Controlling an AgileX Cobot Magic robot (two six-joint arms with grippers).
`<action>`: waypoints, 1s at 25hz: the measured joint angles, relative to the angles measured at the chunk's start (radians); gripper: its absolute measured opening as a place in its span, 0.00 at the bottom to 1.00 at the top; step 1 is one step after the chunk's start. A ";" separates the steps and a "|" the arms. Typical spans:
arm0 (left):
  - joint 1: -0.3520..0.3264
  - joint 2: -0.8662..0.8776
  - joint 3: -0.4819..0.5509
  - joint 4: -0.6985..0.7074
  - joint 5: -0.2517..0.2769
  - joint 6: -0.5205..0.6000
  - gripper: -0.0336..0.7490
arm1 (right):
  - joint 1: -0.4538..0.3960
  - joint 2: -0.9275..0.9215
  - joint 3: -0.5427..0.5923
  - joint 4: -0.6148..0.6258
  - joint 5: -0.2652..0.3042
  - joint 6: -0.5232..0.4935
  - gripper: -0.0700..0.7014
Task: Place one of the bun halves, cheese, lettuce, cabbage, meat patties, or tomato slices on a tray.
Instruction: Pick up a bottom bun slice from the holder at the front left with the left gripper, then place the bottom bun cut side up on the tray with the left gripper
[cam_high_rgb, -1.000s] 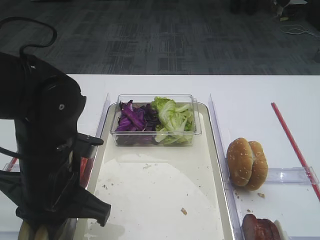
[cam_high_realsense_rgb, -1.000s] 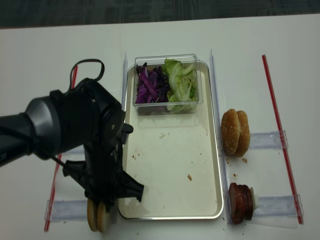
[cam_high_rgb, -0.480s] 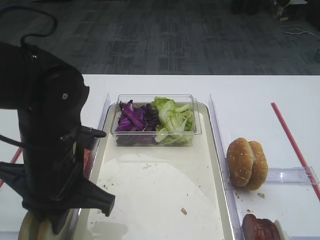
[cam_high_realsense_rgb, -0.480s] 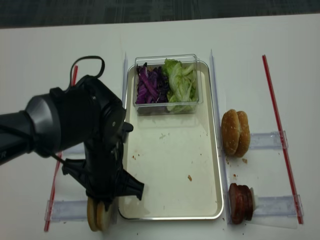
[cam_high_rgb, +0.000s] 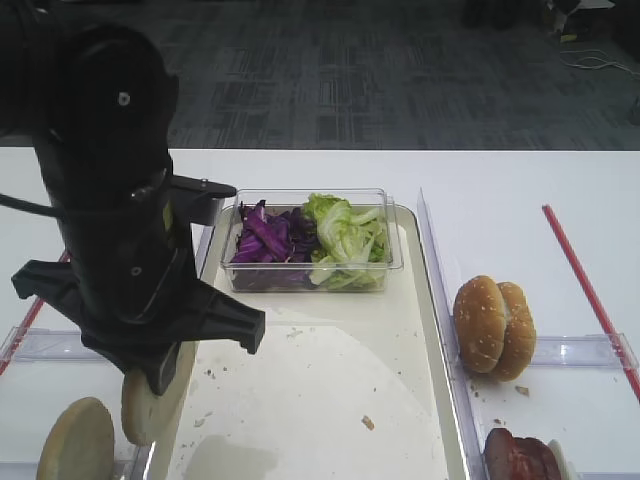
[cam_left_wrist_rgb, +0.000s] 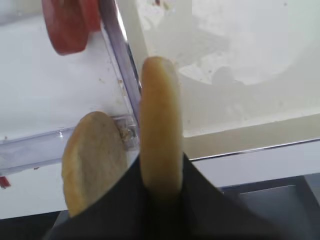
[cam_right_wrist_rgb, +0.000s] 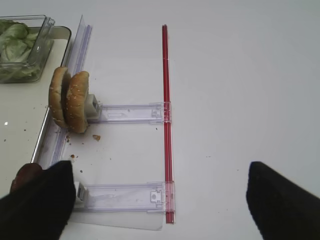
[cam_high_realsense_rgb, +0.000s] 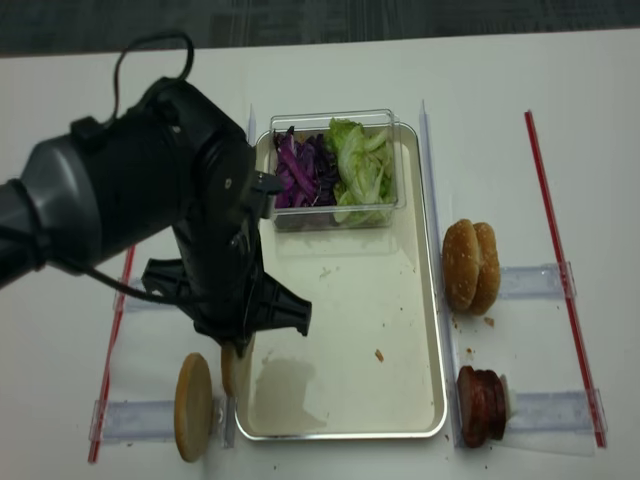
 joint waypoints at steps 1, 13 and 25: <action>0.000 -0.010 -0.003 -0.002 0.002 0.000 0.11 | 0.000 0.000 0.000 0.000 0.000 0.000 0.99; 0.000 -0.033 -0.011 -0.196 -0.043 0.120 0.11 | 0.000 0.000 0.000 0.000 0.000 0.000 0.99; 0.227 -0.023 0.188 -0.782 -0.227 0.753 0.11 | 0.000 0.000 0.000 0.000 0.000 0.000 0.99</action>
